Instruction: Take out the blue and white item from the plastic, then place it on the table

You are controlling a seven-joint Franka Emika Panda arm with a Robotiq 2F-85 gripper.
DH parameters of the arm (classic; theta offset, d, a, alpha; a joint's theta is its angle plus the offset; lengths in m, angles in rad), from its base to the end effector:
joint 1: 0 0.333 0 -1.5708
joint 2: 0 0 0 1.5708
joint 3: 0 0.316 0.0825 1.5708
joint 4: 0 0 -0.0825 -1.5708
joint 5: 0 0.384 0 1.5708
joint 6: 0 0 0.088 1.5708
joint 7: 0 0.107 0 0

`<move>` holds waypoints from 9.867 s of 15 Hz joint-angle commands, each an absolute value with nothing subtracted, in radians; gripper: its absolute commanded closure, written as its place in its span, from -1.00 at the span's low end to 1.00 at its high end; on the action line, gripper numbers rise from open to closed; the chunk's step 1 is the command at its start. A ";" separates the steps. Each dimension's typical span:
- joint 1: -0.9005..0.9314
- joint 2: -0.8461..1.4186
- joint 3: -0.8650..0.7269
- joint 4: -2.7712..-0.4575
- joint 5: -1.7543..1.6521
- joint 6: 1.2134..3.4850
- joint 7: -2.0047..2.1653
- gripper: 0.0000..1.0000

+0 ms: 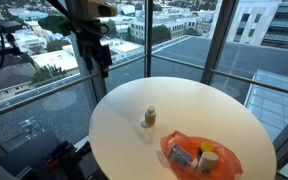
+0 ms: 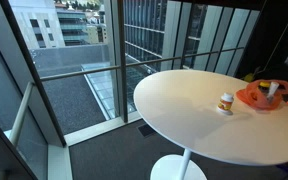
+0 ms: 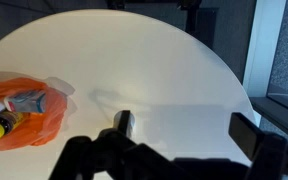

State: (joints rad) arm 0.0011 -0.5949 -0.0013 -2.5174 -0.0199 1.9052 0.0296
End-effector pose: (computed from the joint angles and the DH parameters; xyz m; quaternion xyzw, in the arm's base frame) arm 0.3663 -0.0015 0.4776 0.9999 -0.0114 -0.0085 0.0091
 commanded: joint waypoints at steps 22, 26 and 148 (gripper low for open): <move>-0.116 -0.369 -0.064 -2.349 -0.005 1.987 0.163 -1.00; -0.176 -0.306 -0.104 -2.319 -0.005 2.022 0.258 -1.00; -0.176 -0.166 -0.199 -2.408 -0.114 2.091 0.156 -1.00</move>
